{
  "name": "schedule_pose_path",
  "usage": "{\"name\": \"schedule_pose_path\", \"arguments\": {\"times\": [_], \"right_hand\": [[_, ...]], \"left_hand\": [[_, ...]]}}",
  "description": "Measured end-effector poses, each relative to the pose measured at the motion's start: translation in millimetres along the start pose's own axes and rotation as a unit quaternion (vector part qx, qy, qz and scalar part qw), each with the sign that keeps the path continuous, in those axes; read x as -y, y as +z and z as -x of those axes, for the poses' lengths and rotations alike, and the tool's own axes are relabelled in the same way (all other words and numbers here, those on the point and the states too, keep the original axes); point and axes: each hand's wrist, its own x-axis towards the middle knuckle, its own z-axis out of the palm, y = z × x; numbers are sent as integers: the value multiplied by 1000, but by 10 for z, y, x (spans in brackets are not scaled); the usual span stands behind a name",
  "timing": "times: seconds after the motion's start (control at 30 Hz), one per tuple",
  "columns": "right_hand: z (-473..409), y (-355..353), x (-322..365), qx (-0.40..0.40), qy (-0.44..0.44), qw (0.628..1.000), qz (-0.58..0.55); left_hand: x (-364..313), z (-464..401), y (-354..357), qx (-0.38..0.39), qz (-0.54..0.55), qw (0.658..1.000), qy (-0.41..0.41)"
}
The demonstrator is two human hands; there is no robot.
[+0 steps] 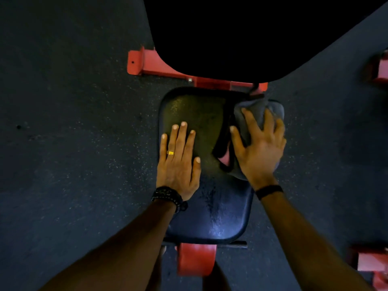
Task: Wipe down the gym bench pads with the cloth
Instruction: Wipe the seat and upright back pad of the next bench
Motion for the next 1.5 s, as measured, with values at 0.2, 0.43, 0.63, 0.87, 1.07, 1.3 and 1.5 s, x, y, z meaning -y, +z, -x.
{"name": "schedule_pose_path", "arguments": {"times": [0.2,0.43,0.63,0.87,1.07,1.3,1.5], "right_hand": [[-518,230,572,-47,180,981,58],[-204,457,1938,39,-76,990,116],[319,310,1563,101,-245,956,127],[1463,-15,971,186,-454,871,20],[-546,341,1584,28,-169,979,108],[1806,-105,883,131,-414,900,-38],[1848,-151,299,150,-508,848,2]], "left_hand": [[22,17,39,-56,77,995,-10],[210,165,-13,-315,318,874,-191],[596,596,-255,-297,352,861,-216],[716,389,-531,-251,342,889,-172],[721,186,-547,-251,334,899,-128],[636,193,-577,-223,339,906,-125],[665,191,-495,-179,347,912,-123]]}}
